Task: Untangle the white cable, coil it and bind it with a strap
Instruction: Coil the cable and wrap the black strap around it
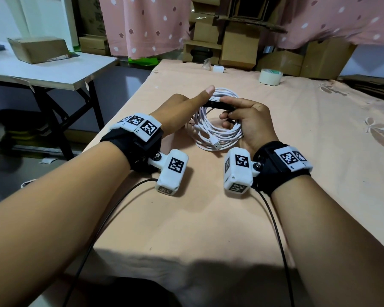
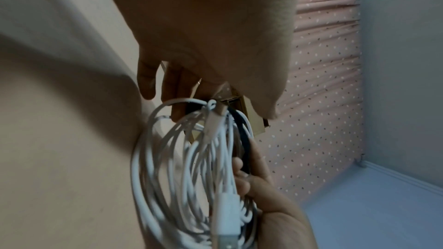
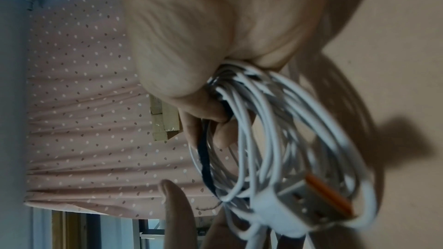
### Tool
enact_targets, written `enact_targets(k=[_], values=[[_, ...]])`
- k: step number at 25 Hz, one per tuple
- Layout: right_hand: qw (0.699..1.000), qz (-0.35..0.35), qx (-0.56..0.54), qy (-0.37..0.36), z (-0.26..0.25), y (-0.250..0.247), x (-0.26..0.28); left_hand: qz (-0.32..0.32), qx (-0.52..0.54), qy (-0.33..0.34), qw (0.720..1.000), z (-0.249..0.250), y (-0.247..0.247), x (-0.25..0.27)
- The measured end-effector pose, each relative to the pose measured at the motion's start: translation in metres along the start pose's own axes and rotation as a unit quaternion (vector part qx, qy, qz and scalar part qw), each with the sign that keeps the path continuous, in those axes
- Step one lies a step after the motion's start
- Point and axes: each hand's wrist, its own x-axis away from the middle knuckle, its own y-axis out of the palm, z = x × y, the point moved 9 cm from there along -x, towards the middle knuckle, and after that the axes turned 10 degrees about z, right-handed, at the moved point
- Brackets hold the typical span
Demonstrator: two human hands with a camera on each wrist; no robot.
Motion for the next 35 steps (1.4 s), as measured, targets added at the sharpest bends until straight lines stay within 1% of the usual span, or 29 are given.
enact_targets(k=[3, 8, 10, 14, 18, 20, 23, 26, 27, 29, 30, 32, 34, 35], values=[[1.000, 0.006, 0.003, -0.018, -0.001, -0.002, -0.005, 0.015, 0.037, -0.019, 0.999, -0.003, -0.002, -0.005], [0.998, -0.005, 0.010, -0.061, -0.007, 0.000, -0.004, -0.019, 0.034, -0.014, 0.999, -0.002, 0.010, 0.000], [0.998, -0.008, 0.005, -0.067, -0.008, 0.002, -0.003, -0.039, 0.048, -0.024, 0.998, -0.005, 0.015, 0.000], [0.998, -0.024, -0.006, -0.061, -0.011, 0.004, 0.000, -0.065, 0.120, -0.045, 0.990, -0.004, 0.021, 0.004], [0.998, -0.032, -0.013, -0.043, -0.011, 0.007, 0.003, -0.095, 0.233, -0.058, 0.966, 0.007, 0.027, 0.015], [0.998, -0.037, 0.000, -0.046, -0.010, 0.009, 0.005, -0.082, 0.249, -0.062, 0.963, 0.005, 0.028, 0.014], [0.997, -0.045, 0.020, -0.057, -0.009, 0.011, 0.004, -0.014, 0.230, -0.071, 0.970, 0.003, 0.023, 0.013], [0.996, -0.066, 0.008, -0.061, -0.010, 0.015, 0.005, 0.026, 0.237, -0.061, 0.969, 0.004, 0.018, 0.012], [0.996, -0.074, -0.011, -0.055, -0.011, 0.016, 0.005, 0.039, 0.243, -0.054, 0.968, 0.004, 0.015, 0.011], [0.994, -0.076, -0.082, -0.017, -0.008, 0.015, 0.005, 0.068, 0.255, -0.052, 0.963, 0.003, 0.009, 0.008], [0.988, -0.072, -0.137, 0.014, -0.007, 0.014, 0.004, 0.077, 0.261, -0.050, 0.961, 0.004, 0.007, 0.007], [0.966, -0.062, -0.239, 0.077, -0.005, 0.012, 0.006, 0.079, 0.274, -0.042, 0.958, 0.007, 0.005, 0.007], [0.956, -0.048, -0.266, 0.116, 0.000, 0.012, 0.009, 0.076, 0.281, -0.033, 0.956, 0.009, 0.005, 0.008], [0.954, -0.037, -0.271, 0.125, 0.001, 0.011, 0.010, 0.075, 0.284, -0.031, 0.955, 0.009, 0.005, 0.007]])
